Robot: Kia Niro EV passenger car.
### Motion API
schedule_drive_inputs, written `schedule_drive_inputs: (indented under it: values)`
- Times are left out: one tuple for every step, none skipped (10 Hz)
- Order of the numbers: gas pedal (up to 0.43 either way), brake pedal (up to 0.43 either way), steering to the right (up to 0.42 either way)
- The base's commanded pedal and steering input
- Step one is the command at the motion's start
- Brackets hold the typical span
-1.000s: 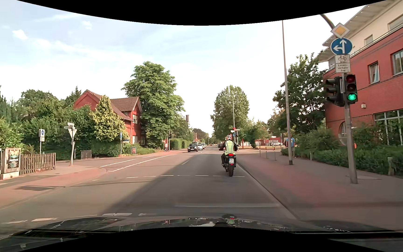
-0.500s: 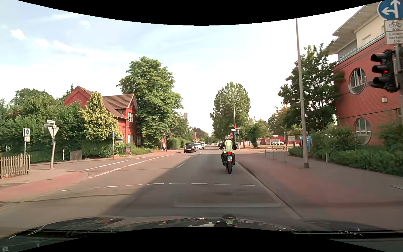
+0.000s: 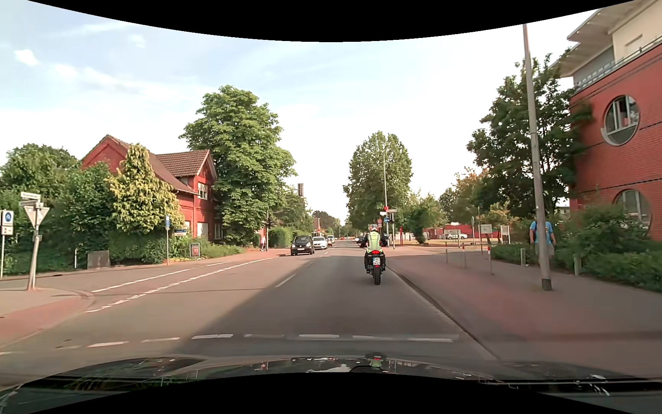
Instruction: Follow the waypoints while adhering to traffic rules and regulations
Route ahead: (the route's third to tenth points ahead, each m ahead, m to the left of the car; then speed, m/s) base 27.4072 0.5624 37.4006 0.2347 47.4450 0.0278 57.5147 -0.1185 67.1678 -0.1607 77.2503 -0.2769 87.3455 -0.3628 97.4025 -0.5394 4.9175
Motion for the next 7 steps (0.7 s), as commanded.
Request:
schedule_drive_inputs:
  values:
    - [0.24,0.0,0.013]
    - [0.24,0.0,0.013]
    - [0.24,0.0,0.013]
    - [0.24,0.0,0.012]
    - [0.24,0.0,0.011]
    - [0.22,0.0,0.01]
    - [0.22,0.0,0.01]
